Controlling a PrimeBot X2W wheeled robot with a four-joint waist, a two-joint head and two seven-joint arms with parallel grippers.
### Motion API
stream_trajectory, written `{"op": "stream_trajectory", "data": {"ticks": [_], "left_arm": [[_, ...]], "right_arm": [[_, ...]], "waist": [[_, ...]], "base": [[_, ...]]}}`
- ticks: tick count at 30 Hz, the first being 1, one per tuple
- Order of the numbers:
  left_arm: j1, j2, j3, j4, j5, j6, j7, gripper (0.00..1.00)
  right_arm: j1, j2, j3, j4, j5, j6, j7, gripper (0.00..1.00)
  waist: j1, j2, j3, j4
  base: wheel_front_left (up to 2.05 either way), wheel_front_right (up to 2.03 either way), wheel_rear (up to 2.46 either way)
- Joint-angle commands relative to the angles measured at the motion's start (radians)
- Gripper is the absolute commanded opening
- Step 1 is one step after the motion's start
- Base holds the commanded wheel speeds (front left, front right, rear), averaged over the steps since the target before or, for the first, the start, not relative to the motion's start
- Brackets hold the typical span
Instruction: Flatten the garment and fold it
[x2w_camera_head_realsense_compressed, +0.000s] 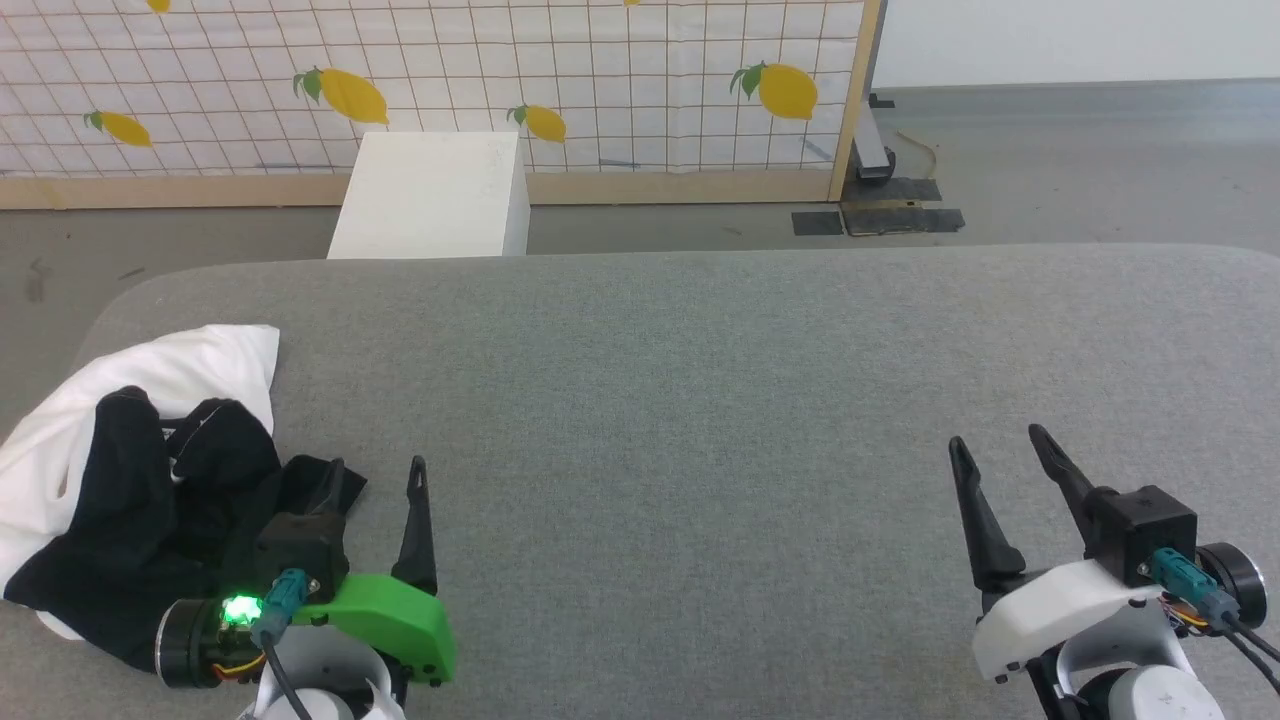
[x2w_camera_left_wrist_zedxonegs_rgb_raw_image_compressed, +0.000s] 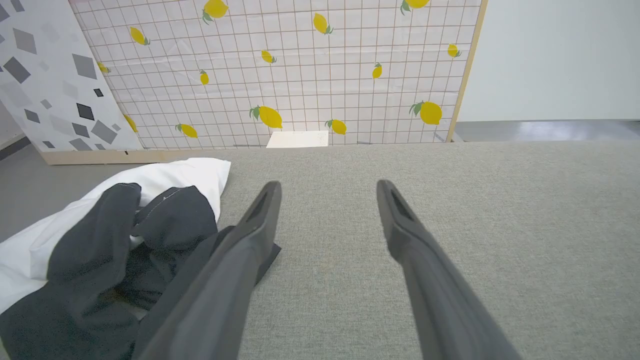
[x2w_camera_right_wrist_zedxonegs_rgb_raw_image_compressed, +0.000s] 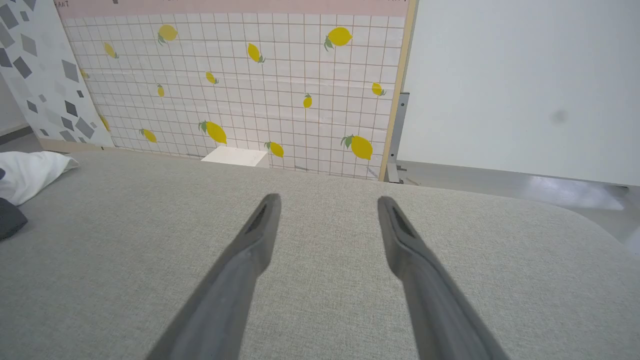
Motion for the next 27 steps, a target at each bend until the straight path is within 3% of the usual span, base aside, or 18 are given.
{"op": "stream_trajectory", "data": {"ticks": [1,15,27], "left_arm": [[-0.007,-0.001,-0.003,0.008,-0.008,0.000,-0.010,1.00],[-0.014,-0.001,0.000,0.031,-0.031,0.002,-0.038,1.00],[-0.011,-0.001,0.014,0.045,-0.052,0.007,-0.068,1.00]], "right_arm": [[0.005,0.000,-0.005,0.008,0.014,0.000,-0.011,1.00],[0.008,0.000,-0.026,0.028,0.041,0.000,-0.039,1.00],[0.015,0.000,-0.026,0.040,0.070,-0.001,-0.068,1.00]], "waist": [[0.0000,0.0000,0.000,0.001],[0.0000,0.0000,0.000,0.037],[0.0000,0.0000,-0.004,0.126]], "base": [[0.00,0.00,0.00],[0.00,0.00,0.00],[0.00,0.00,0.00]]}}
